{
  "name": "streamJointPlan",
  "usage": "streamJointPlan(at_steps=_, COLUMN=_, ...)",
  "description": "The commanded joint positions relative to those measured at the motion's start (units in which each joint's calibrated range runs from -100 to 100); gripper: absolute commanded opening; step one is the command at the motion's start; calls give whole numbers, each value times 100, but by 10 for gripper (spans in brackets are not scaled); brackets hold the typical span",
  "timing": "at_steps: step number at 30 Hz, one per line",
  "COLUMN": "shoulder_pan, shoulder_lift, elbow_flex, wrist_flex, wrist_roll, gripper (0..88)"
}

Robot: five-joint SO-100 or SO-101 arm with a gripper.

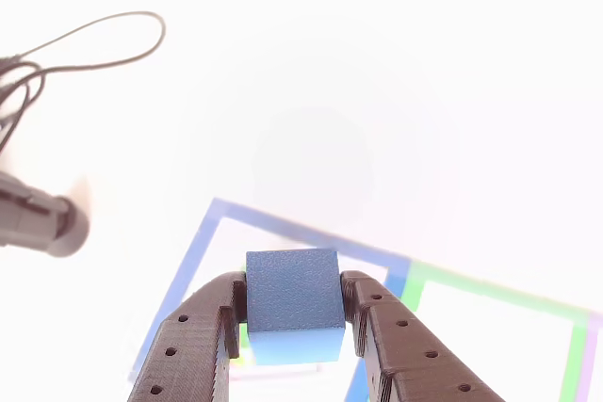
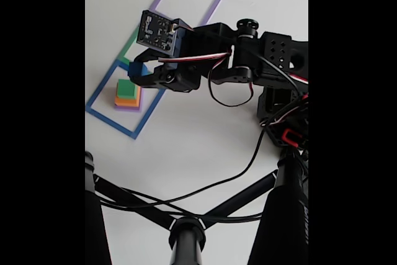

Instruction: Tower of hanoi

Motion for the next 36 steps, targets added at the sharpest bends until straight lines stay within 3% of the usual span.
streamJointPlan(at_steps=1, shoulder_pan=-16, shoulder_lift=283, elbow_flex=538, wrist_flex=-1550, wrist_roll=59, gripper=14)
streamJointPlan(at_steps=6, shoulder_pan=-102, shoulder_lift=937, elbow_flex=1156, wrist_flex=-3193, wrist_roll=59, gripper=15)
streamJointPlan(at_steps=11, shoulder_pan=-102, shoulder_lift=1398, elbow_flex=1520, wrist_flex=-4100, wrist_roll=59, gripper=15)
streamJointPlan(at_steps=36, shoulder_pan=-141, shoulder_lift=2229, elbow_flex=2056, wrist_flex=-5461, wrist_roll=59, gripper=15)
